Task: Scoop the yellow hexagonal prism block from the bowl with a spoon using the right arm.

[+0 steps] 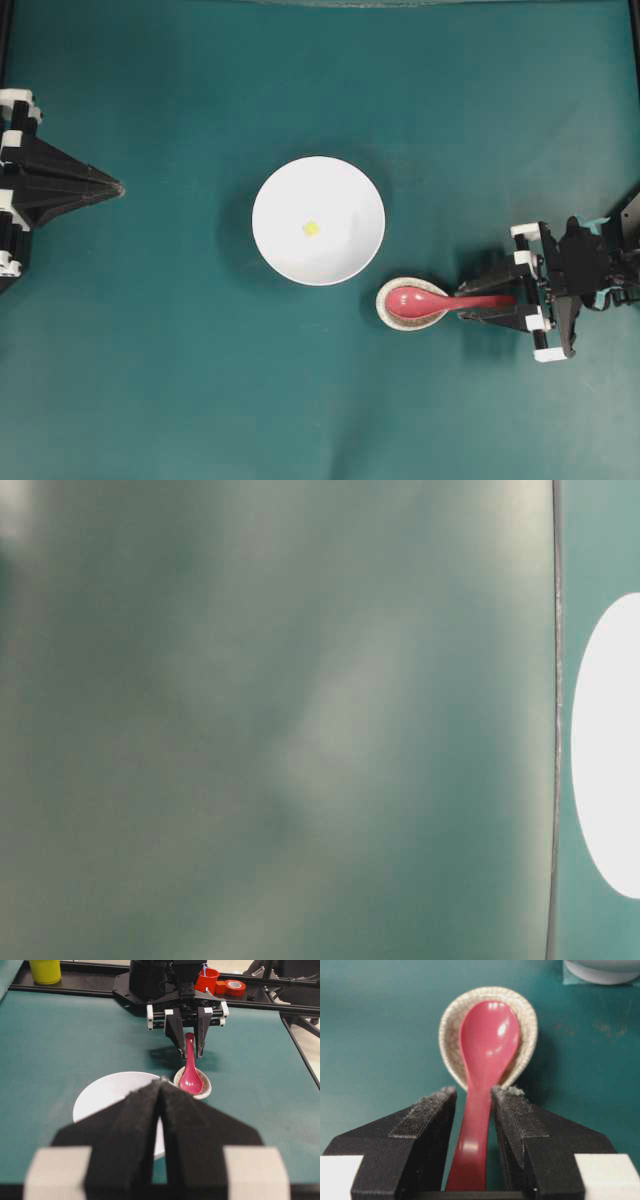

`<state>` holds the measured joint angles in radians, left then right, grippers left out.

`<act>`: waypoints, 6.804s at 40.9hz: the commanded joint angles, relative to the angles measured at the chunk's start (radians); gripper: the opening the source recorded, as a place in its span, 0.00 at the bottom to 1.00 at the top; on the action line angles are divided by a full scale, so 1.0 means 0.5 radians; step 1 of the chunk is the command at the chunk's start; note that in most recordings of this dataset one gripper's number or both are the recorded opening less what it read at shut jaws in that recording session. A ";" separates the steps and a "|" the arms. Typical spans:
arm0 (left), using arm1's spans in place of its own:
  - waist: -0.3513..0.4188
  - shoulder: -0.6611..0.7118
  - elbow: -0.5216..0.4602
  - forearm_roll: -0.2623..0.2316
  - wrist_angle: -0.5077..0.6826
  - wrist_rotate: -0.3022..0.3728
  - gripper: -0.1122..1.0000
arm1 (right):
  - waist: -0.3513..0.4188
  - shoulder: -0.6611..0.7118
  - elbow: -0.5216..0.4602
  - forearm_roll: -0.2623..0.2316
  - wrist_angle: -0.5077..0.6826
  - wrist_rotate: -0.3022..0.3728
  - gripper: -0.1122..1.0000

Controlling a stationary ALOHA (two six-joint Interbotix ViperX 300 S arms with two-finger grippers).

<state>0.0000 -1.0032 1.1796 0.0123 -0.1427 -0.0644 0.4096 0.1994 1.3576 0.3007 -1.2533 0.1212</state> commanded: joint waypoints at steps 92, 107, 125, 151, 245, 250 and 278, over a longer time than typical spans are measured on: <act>0.006 0.037 -0.052 0.015 -0.074 0.000 0.09 | -0.107 -0.675 -0.135 0.089 0.727 -0.129 0.31; 0.006 0.034 -0.052 0.015 -0.071 0.000 0.09 | -0.383 -1.062 -0.491 0.089 1.617 -0.611 0.31; 0.006 0.031 -0.052 0.012 -0.067 0.000 0.09 | -0.715 -1.104 -0.954 0.089 2.476 -0.690 0.31; 0.006 0.025 -0.055 0.012 -0.064 0.003 0.09 | -1.025 -0.868 -1.295 0.089 3.016 -0.500 0.31; 0.003 -0.012 -0.061 0.012 -0.074 -0.003 0.09 | -1.080 -0.264 -1.847 -0.052 3.412 -0.282 0.31; 0.006 -0.012 -0.061 0.015 -0.074 -0.003 0.09 | -1.080 -0.264 -1.847 -0.052 3.381 -0.282 0.31; 0.006 -0.012 -0.061 0.012 -0.074 -0.003 0.09 | -1.062 -0.282 -1.819 -0.052 3.212 -0.291 0.31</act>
<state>0.0015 -1.0140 1.1781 0.0169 -0.1703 -0.0644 -0.1273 0.0798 0.4556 0.2746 0.3712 -0.0230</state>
